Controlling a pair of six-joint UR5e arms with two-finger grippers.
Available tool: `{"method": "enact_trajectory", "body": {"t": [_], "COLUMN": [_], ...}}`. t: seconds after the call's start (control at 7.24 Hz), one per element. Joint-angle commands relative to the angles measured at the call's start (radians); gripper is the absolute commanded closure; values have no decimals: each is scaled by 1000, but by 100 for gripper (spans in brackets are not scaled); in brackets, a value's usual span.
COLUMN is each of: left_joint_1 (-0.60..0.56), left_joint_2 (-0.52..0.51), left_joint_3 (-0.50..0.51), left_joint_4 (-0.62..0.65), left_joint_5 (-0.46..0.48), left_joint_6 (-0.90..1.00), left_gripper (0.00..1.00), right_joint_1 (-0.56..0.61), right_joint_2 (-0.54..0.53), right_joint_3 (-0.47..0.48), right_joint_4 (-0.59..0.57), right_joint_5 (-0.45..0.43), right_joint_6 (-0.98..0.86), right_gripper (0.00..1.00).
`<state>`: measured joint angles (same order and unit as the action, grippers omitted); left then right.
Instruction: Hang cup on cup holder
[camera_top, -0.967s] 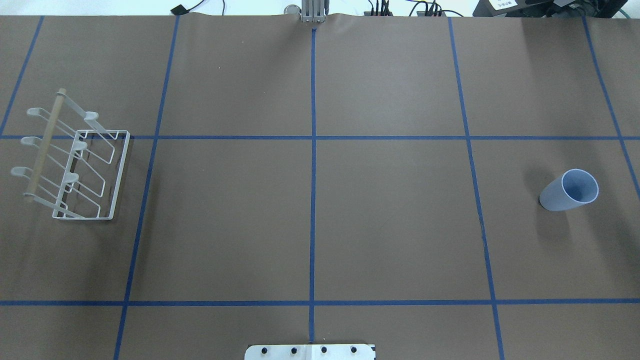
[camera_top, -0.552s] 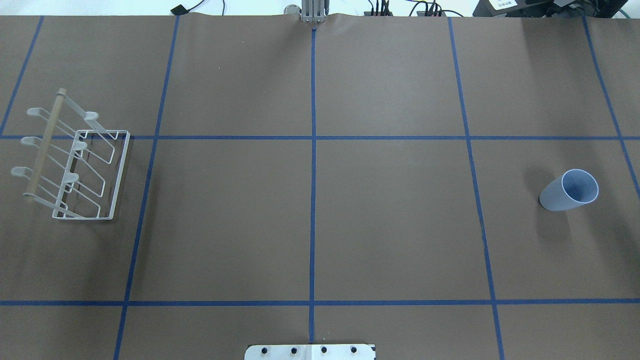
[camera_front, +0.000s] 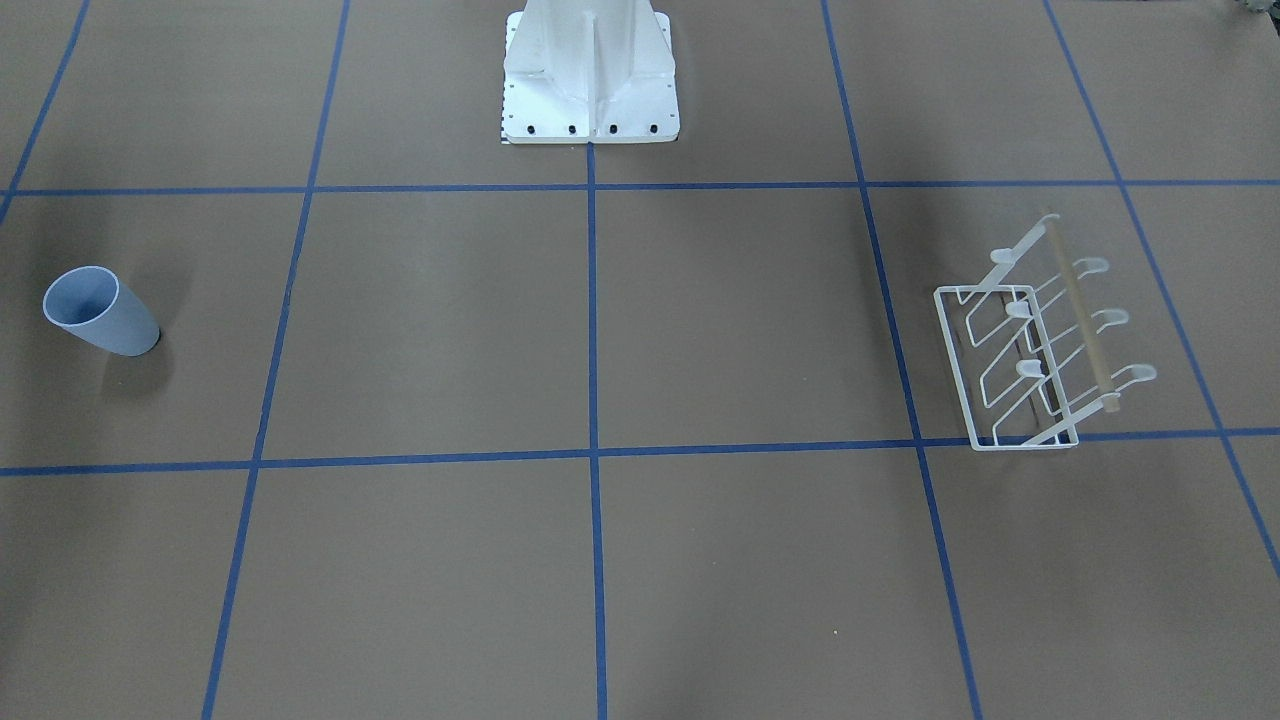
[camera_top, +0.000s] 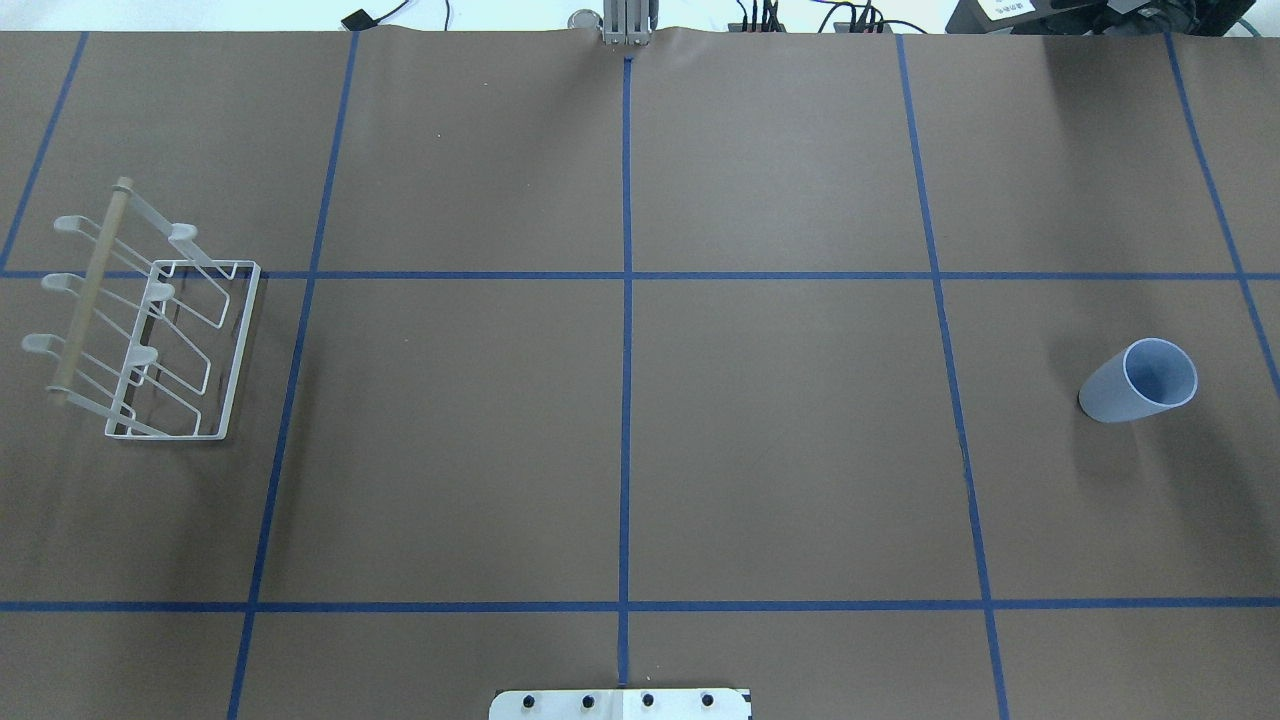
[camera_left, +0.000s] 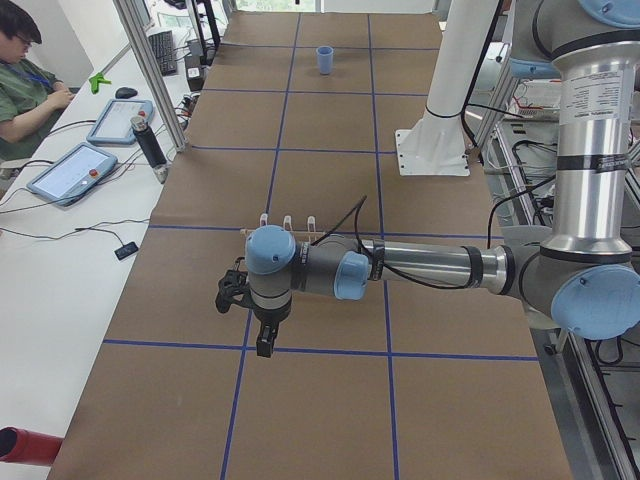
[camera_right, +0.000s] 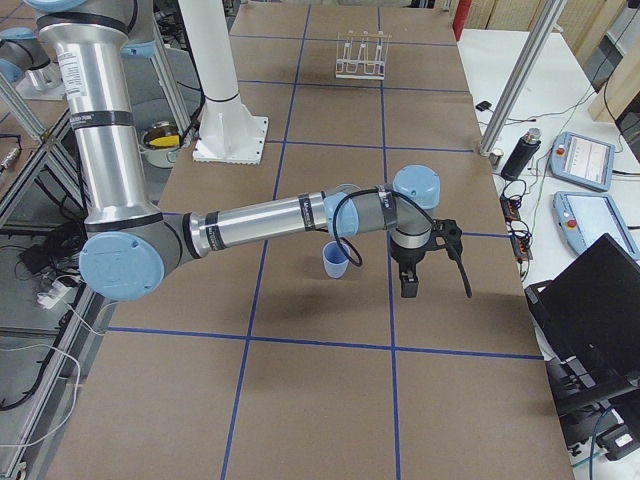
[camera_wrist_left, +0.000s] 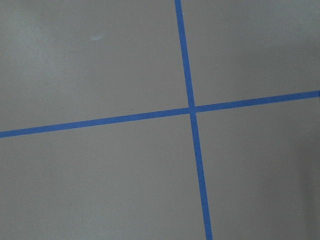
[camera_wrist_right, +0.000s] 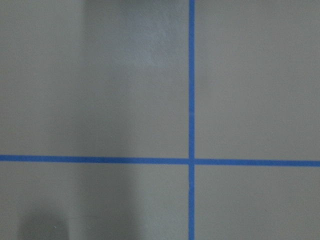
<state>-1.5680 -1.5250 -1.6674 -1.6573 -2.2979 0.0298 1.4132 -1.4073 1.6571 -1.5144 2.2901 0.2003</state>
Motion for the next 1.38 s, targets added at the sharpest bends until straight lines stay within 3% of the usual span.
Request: {"method": "enact_trajectory", "body": {"t": [0.0,0.41,0.83,1.24], "left_joint_1": [0,3,3,3], "left_joint_2": [-1,0,0,8], "left_joint_3": [-2,-17,-15,-14], "left_joint_4": [-4,-3,1,1], "left_joint_5": [-9,-37,-37,-37], "left_joint_6": [1,6,4,4], "left_gripper": [1,1,1,1], "right_joint_1": [-182,-197,-201,-253], "right_joint_2": [-18,-90,-222,-226], "right_joint_3": [6,24,72,52], "right_joint_4": [252,362,381,373], "right_joint_5": [3,115,115,103], "right_joint_6": [133,169,84,62], "right_gripper": [0,0,0,0]}}
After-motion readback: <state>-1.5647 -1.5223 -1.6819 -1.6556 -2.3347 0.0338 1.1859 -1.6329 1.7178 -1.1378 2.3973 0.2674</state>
